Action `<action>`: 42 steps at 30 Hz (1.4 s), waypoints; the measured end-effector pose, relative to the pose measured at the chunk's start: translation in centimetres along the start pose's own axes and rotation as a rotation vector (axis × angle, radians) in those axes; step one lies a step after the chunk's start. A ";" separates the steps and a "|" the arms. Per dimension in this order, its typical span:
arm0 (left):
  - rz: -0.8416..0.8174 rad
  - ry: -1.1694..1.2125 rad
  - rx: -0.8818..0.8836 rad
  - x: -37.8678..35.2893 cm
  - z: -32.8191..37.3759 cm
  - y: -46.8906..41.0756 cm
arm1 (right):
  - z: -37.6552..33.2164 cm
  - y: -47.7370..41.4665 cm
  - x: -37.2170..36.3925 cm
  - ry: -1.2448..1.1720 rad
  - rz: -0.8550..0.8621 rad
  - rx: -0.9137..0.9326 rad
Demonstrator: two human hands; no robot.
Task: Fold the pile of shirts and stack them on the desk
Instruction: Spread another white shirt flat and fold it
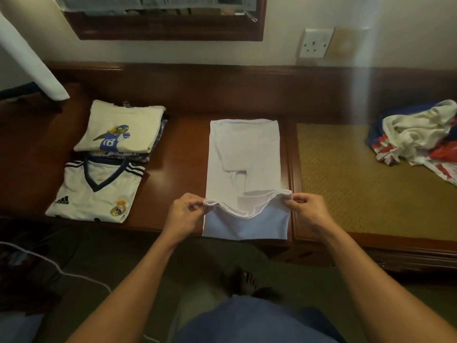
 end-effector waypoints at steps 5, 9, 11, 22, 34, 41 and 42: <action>0.038 0.011 0.086 -1.7 -0.4 -6.4 | -0.8 -6.0 -1.9 0.001 0.043 -0.052; 0.037 -0.033 0.165 -4.2 -2.7 -11.7 | 0.5 -11.6 -4.4 0.089 0.048 -0.120; 0.023 -0.062 0.216 -5.7 -4.2 -13.6 | 1.7 -13.8 -5.4 0.170 0.056 -0.153; -0.104 -0.021 0.352 -8.2 -7.2 -17.0 | 3.4 -17.2 -6.3 0.306 0.083 -0.122; 0.015 0.097 0.388 -8.9 -8.1 -17.9 | 4.9 -19.4 -7.3 0.245 0.135 -0.112; -0.062 0.164 0.335 -9.8 -8.0 -18.9 | 6.2 -20.0 -6.0 0.266 0.199 -0.118; -0.053 0.159 0.346 -9.8 -8.1 -19.0 | 6.3 -20.0 -6.1 0.272 0.204 -0.106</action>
Point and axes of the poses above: each hand's wrist, its own y-axis away from the middle knuckle, its own x-axis out of the back of the hand, z = x × y, the point moved 3 cm from there along -y, towards the middle knuckle, and after that the axes turned 11 degrees about z, right-handed, at the moved point
